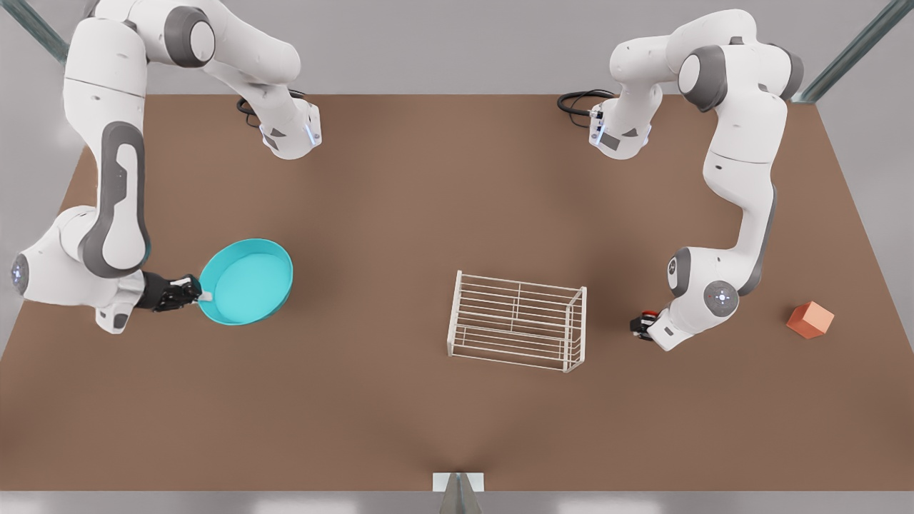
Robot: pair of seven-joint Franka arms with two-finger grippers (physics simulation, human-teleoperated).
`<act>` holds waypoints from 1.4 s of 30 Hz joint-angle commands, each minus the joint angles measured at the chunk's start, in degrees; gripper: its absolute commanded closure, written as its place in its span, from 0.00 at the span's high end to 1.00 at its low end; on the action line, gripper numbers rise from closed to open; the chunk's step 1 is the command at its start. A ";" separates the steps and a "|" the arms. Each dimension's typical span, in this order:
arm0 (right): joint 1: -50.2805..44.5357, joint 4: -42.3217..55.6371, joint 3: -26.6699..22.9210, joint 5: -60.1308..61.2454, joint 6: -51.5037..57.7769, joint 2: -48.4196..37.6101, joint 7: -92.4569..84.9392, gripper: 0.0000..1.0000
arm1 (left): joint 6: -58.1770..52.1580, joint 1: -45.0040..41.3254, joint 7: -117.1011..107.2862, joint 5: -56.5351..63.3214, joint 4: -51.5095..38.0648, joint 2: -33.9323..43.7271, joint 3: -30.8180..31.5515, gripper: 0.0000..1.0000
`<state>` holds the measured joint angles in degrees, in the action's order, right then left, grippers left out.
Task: Place the plate on the shelf with right arm and place the red button switch in the plate with left arm
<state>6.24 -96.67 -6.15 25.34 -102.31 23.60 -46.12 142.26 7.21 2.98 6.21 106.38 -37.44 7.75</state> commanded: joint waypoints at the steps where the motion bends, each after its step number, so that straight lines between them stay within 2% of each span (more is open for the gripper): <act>1: -2.90 1.04 0.08 0.85 2.99 -0.22 2.26 0.25 | 0.03 0.00 -0.34 0.11 -0.03 0.09 -0.02 1.00; 13: -20.57 15.28 0.08 0.94 9.58 0.31 26.69 0.25 | 0.03 -0.18 -0.96 0.11 0.05 0.00 -0.02 1.00; 18: -24.96 19.67 0.17 0.94 9.67 4.35 39.00 0.25 | 0.03 -0.18 -1.05 0.11 -0.03 -0.26 -0.02 1.00; 25: -29.27 28.11 0.52 7.61 8.70 11.91 50.15 0.25 | 0.03 -0.27 -1.13 0.11 0.49 -0.18 -0.02 1.00; 34: -35.86 31.72 0.44 13.59 -5.36 17.88 61.68 0.25 | 0.12 -0.27 -1.22 0.11 1.72 0.26 -0.02 1.00; 35: -36.13 31.80 0.44 13.59 -7.47 18.15 63.17 0.25 | 0.12 -0.27 -2.01 0.11 1.72 0.26 -0.02 0.95; 36: -36.83 32.68 0.61 15.26 -8.26 19.11 63.96 0.25 | 0.12 -0.27 -2.10 0.11 1.72 0.35 -0.02 0.86; 37: -37.27 33.21 0.70 15.44 -9.66 19.56 64.93 0.25 | 0.12 -0.35 -2.10 0.03 1.72 0.35 -0.02 0.73; 38: -37.71 33.30 0.61 15.53 -10.89 20.26 65.72 0.25 | 0.12 -0.27 -2.10 0.03 1.72 0.35 -0.02 0.64; 42: -39.55 35.05 0.43 16.85 -15.46 23.33 67.83 0.25 | 0.03 -0.35 -2.01 0.11 1.72 0.44 -0.02 0.47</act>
<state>-33.06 -61.89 -5.68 41.11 -111.69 46.51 1.97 142.37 6.92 1.72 6.40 108.13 -36.98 7.72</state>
